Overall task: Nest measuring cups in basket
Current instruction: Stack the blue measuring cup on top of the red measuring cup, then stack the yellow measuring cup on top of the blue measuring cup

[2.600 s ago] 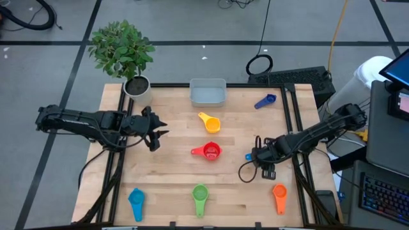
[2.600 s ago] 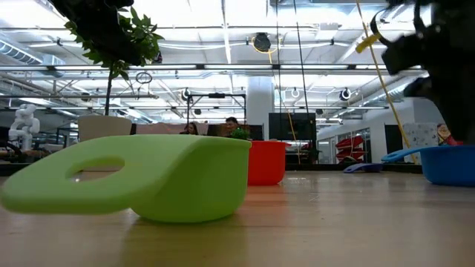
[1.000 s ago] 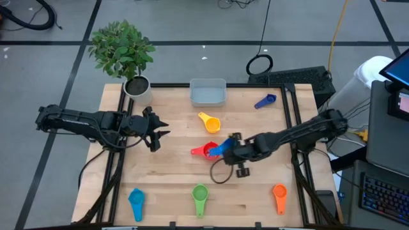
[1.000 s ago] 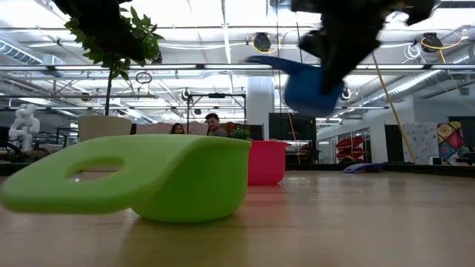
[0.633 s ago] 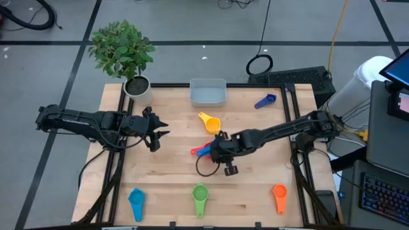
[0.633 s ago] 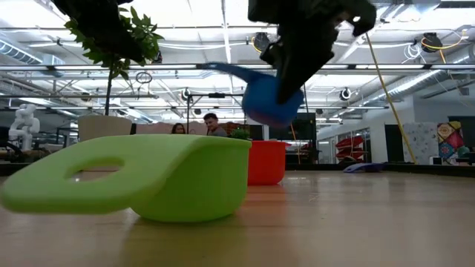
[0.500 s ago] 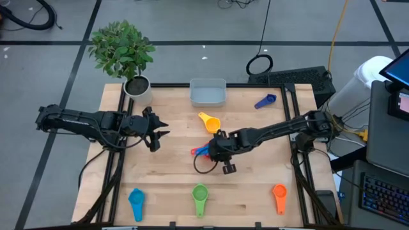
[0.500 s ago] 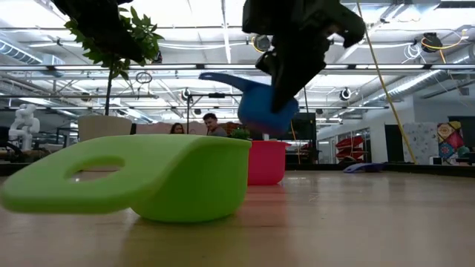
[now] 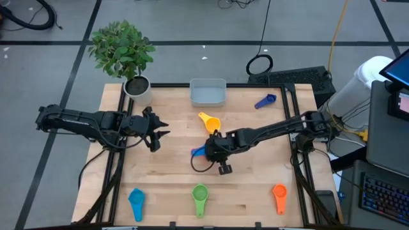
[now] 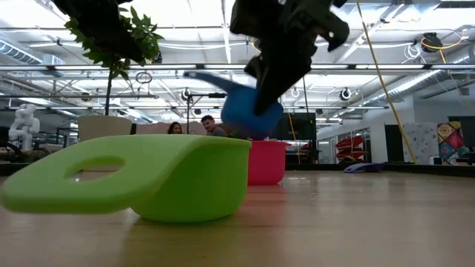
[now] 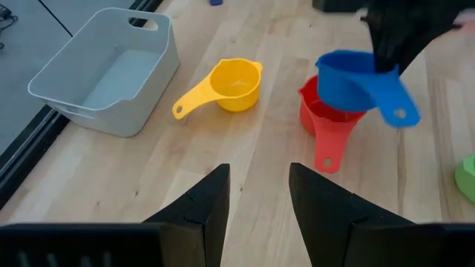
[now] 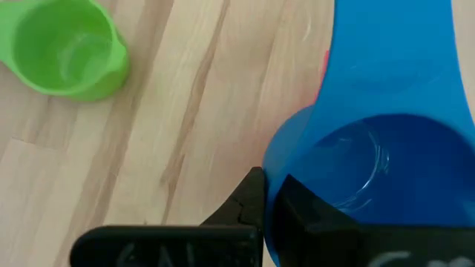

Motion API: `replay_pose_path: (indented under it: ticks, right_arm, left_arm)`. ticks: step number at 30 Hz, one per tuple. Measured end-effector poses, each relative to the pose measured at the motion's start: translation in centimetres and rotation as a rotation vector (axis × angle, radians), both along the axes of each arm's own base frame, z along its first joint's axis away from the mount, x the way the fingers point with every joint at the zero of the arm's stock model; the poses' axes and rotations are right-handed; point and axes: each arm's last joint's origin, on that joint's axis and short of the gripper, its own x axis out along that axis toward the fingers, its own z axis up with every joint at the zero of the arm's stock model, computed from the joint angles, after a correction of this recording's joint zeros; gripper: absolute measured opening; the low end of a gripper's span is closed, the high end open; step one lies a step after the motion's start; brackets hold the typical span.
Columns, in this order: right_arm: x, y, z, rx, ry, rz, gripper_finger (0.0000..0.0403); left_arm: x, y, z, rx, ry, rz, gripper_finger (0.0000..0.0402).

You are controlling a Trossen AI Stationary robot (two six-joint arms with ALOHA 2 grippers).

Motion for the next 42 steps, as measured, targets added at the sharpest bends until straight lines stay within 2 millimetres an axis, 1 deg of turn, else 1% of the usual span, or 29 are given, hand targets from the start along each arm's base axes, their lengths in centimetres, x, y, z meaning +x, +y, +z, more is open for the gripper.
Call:
replay_pose_path:
  ticks: [6,13,15,22,33,37,39,42]
  right_arm:
    - [0.5,-0.1,-1.3,0.013,0.032,0.002,0.0]
    - [0.4,-0.4,-1.3,0.014,0.044,-0.01,0.0001]
    - [0.4,-0.4,-1.3,0.022,0.043,-0.006,0.0007]
    - [0.4,-0.4,-1.3,0.041,0.047,-0.002,0.0051]
    - [0.4,-0.4,-1.3,0.044,0.053,-0.019,0.0133]
    - [0.1,-0.7,-0.4,-0.018,0.025,-0.042,0.0149]
    - [-0.3,-1.0,0.6,-0.08,-0.011,-0.058,0.0154]
    - [-0.8,-1.8,2.7,-0.139,-0.096,-0.102,0.0155]
  left_arm:
    - [0.0,0.0,0.0,-0.007,-0.005,0.006,0.0145]
    - [0.0,0.0,0.0,-0.006,-0.004,0.006,0.0145]
    - [0.0,0.0,0.0,-0.007,-0.004,0.006,0.0145]
    - [0.0,0.0,0.0,-0.007,-0.004,0.006,0.0145]
    - [0.0,0.0,0.0,-0.007,-0.003,0.005,0.0145]
    - [0.0,0.0,0.0,-0.006,-0.003,0.005,0.0145]
    - [0.0,0.0,0.0,-0.006,-0.003,0.005,0.0145]
    - [0.0,0.0,0.0,-0.007,-0.003,0.005,0.0145]
